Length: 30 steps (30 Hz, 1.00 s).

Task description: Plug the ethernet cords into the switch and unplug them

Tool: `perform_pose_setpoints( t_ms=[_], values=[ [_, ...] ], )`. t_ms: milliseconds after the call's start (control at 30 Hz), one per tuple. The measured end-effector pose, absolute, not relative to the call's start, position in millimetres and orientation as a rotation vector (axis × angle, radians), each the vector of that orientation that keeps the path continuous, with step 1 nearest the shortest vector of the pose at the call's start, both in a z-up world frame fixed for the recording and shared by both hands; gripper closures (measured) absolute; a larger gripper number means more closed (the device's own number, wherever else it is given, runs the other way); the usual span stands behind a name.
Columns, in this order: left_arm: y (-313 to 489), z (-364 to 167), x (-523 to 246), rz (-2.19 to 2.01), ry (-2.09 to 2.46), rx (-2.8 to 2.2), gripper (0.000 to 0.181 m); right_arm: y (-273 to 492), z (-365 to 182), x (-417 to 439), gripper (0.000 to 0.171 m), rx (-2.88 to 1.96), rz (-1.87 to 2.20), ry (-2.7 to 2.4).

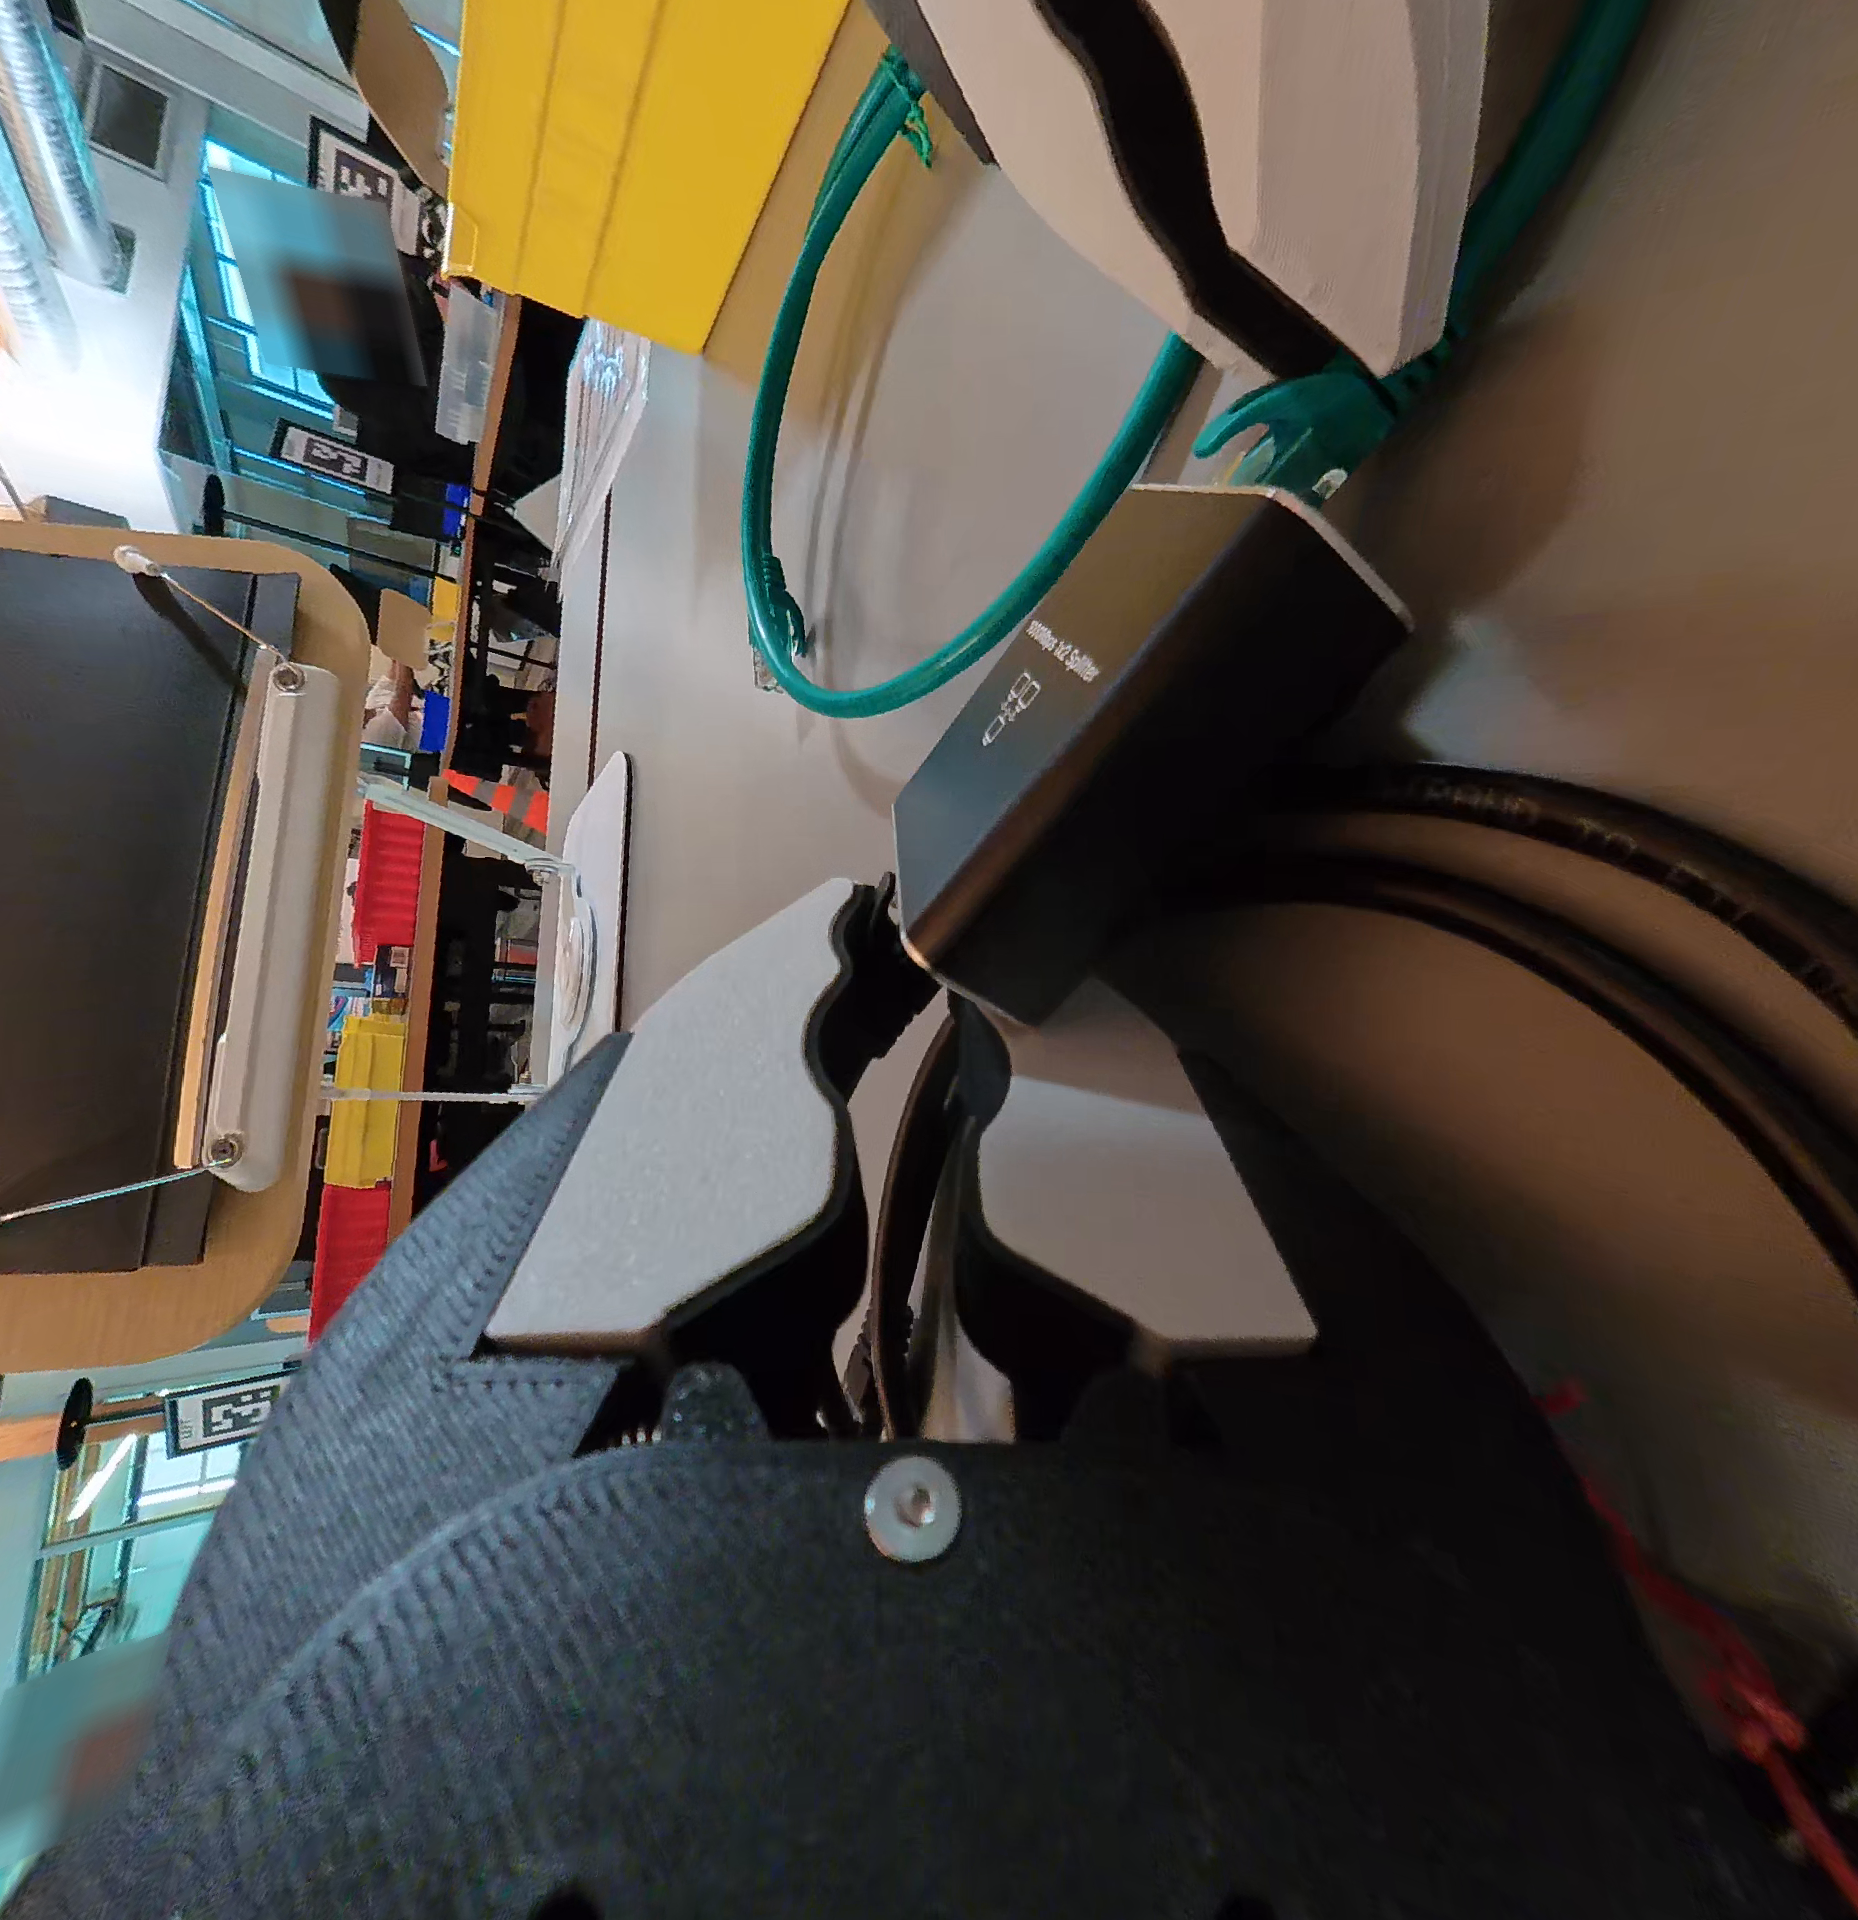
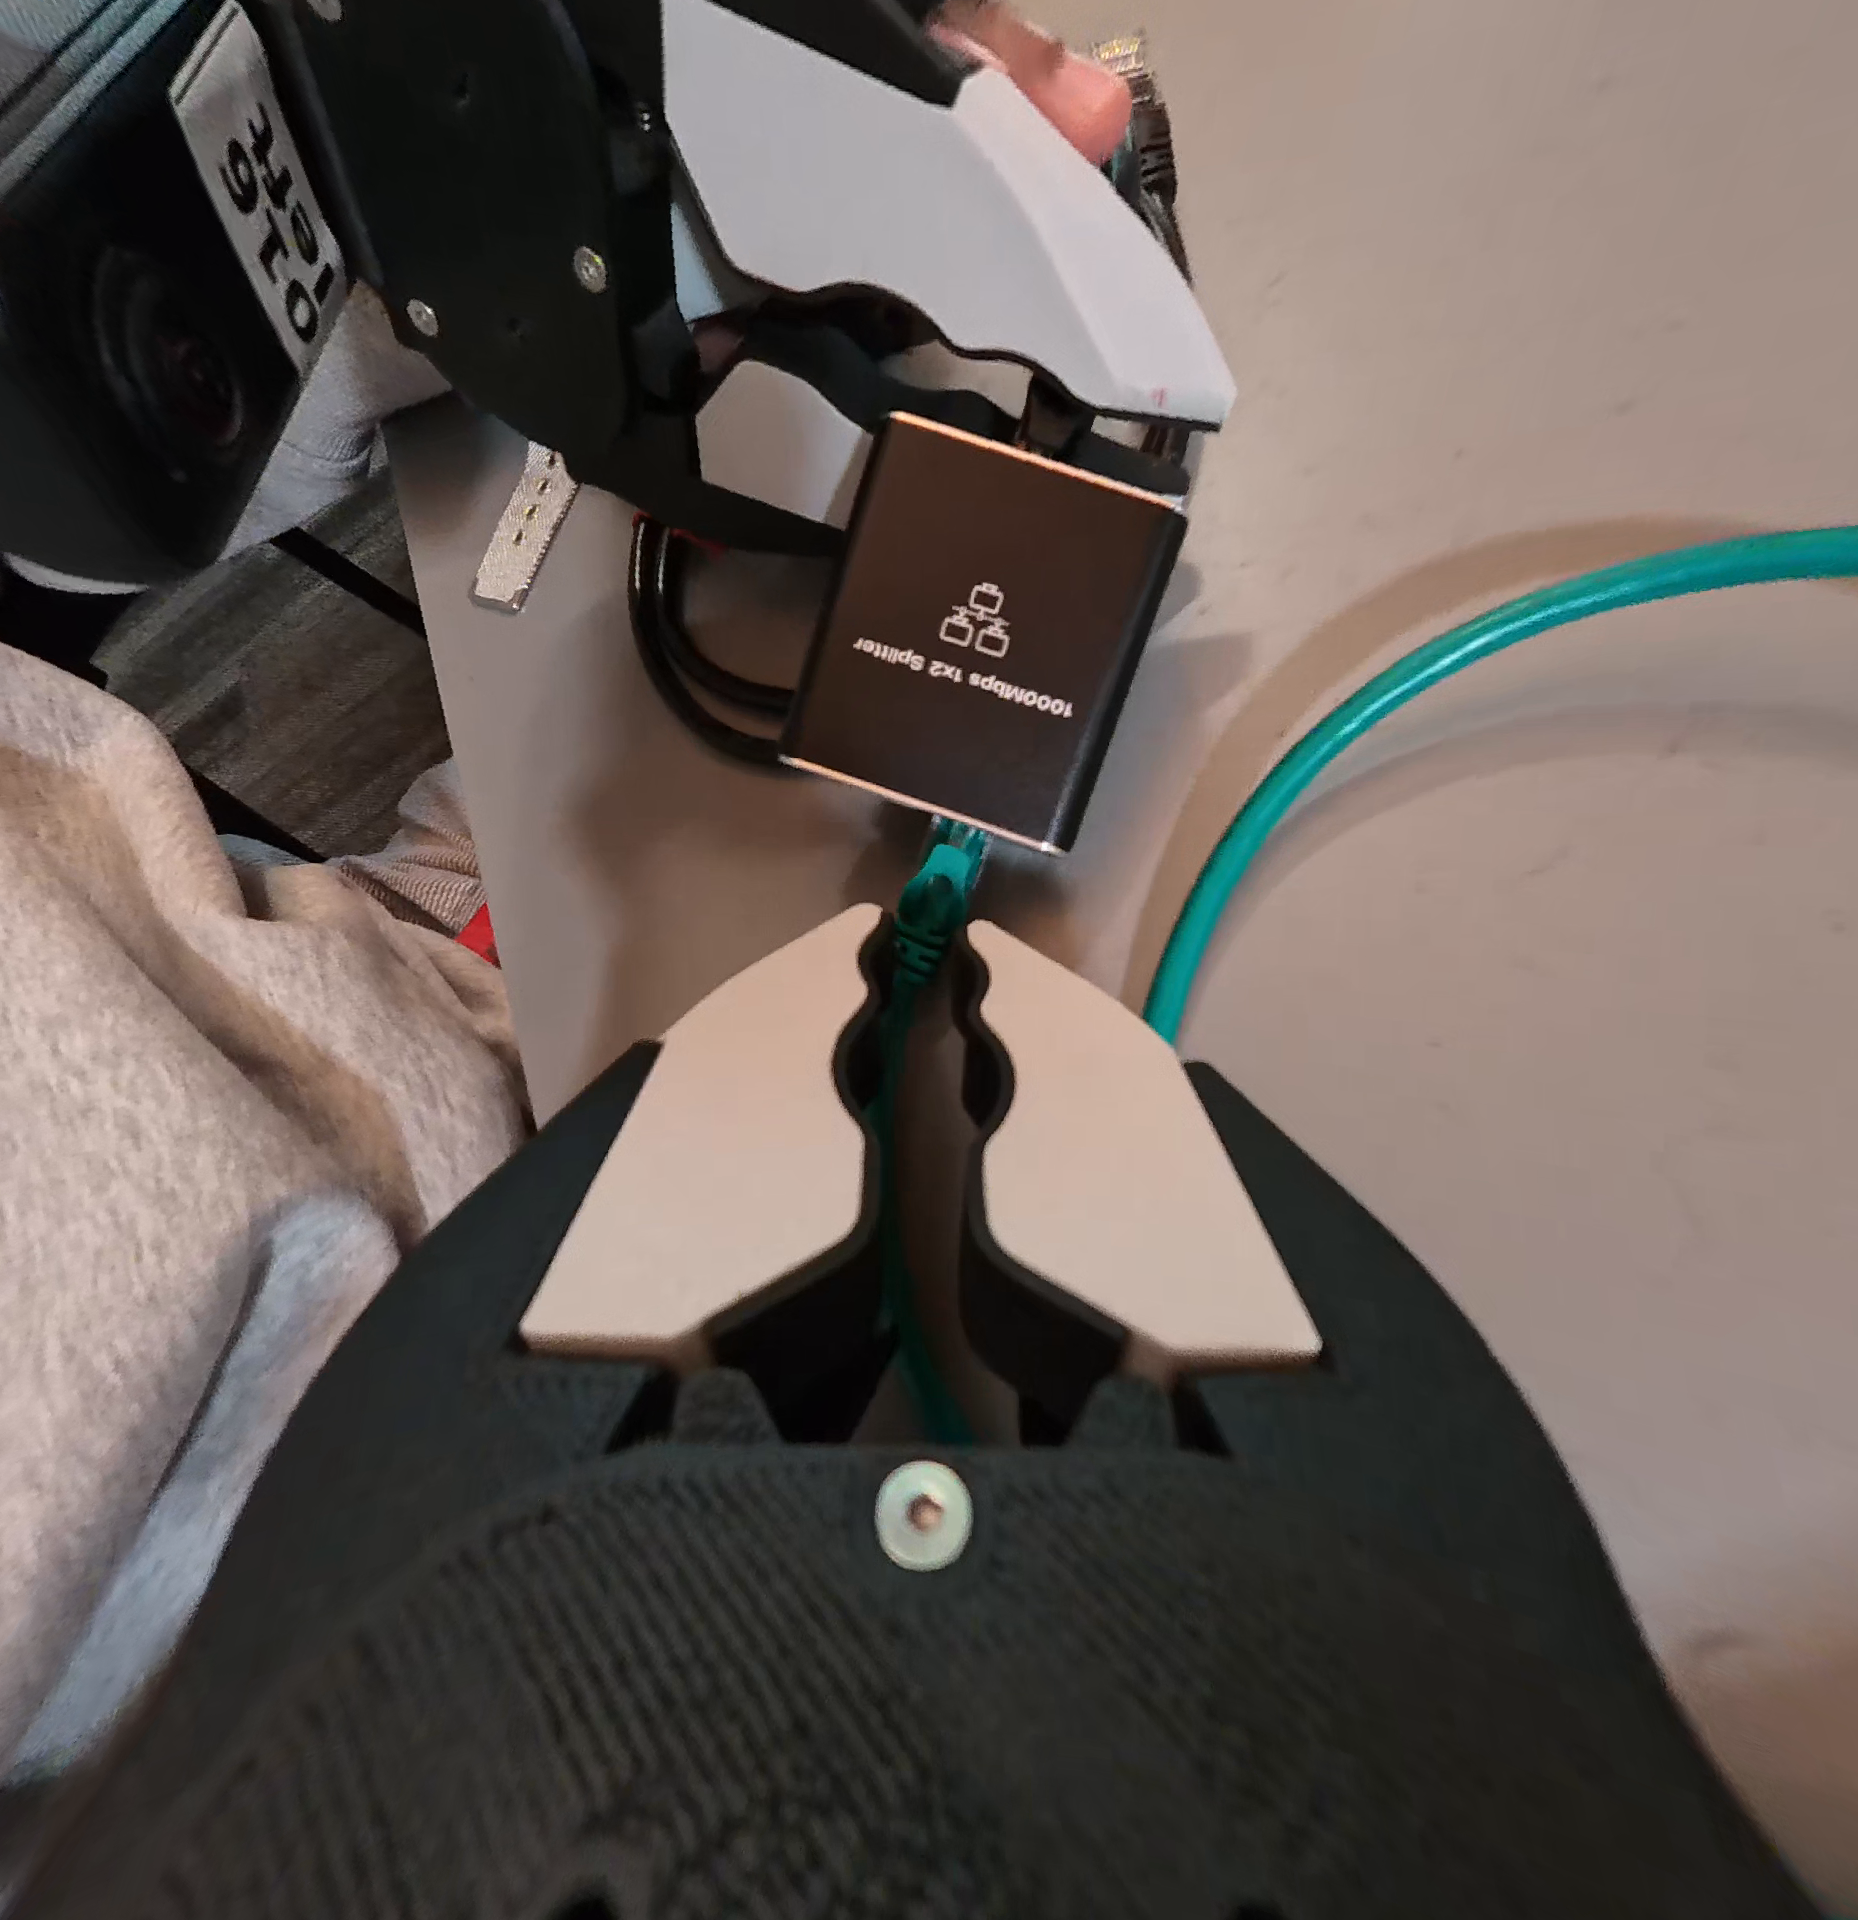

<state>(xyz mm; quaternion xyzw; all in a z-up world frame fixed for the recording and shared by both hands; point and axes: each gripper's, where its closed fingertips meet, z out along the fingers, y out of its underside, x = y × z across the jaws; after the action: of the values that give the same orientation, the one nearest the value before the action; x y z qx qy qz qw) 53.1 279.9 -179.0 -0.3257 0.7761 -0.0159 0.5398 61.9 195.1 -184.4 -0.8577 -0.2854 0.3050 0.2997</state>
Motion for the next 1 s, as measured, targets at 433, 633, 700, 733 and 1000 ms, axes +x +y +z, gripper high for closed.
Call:
perform_pose_setpoints(
  t_ms=[433,633,700,733,1000],
  values=[
    [284,-179,53,-0.026,1.828,-0.815,0.17,204,-184,65,0.162,-2.276,0.724,-0.678],
    [302,-179,50,0.013,1.791,-0.877,0.168,222,-179,70,0.159,-2.239,0.665,-0.631],
    [308,-179,48,0.017,1.766,-0.91,0.168,225,-167,72,0.151,-2.171,0.749,-0.562],
    [311,-179,48,0.009,1.755,-0.935,0.168,227,-158,74,0.147,-2.123,0.787,-0.521],
    [330,-171,44,-0.105,1.652,-1.126,0.168,240,-118,103,0.127,-1.852,0.519,-0.551]
  ],
)
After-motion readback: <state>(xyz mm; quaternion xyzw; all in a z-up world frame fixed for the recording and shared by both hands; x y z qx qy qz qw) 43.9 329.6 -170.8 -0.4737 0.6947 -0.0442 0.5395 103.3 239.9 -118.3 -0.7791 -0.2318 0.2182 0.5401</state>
